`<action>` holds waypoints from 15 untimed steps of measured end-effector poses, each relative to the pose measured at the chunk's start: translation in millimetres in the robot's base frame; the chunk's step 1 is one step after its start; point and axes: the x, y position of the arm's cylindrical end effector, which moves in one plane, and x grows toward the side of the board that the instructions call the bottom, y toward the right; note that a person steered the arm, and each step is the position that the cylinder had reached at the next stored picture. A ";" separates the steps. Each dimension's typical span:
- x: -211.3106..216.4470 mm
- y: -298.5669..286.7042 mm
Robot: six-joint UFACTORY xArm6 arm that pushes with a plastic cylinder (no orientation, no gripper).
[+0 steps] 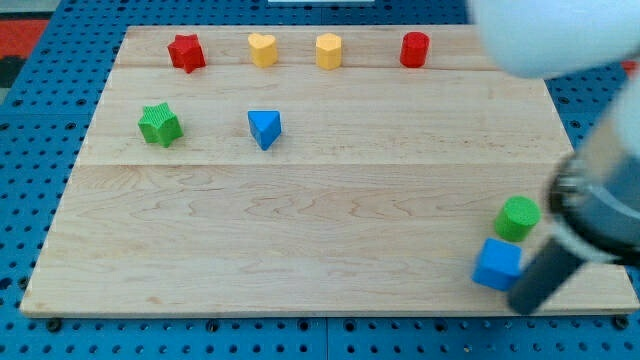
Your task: Slide the triangle into the blue cube
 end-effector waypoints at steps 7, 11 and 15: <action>-228.4 -288.2; -279.5 -221.7; -213.9 -176.4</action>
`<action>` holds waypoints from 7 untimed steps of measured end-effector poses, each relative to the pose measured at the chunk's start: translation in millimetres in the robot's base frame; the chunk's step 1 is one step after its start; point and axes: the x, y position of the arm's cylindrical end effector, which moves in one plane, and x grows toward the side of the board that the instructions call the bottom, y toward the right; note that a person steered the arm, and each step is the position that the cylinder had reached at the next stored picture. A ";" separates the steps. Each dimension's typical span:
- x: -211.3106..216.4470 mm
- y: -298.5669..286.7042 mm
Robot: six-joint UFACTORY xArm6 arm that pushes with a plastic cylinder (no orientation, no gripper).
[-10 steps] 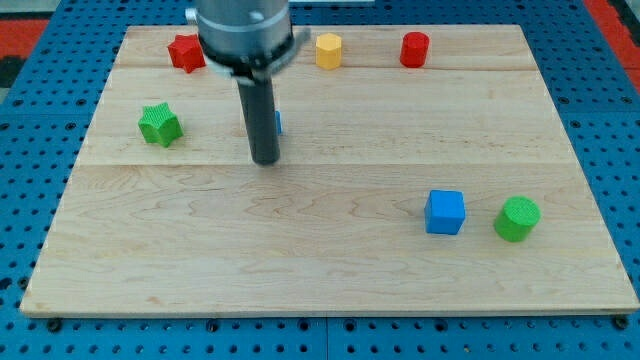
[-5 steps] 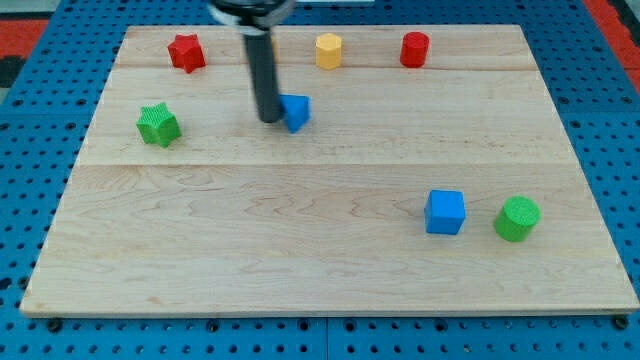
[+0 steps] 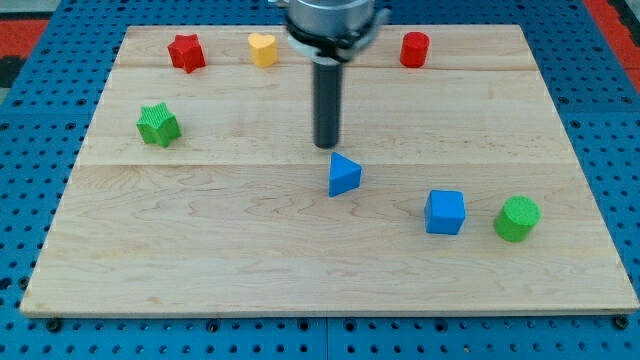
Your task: Slide the triangle into the blue cube
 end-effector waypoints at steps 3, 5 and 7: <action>64.4 80.7; 64.5 126.2; 52.7 49.0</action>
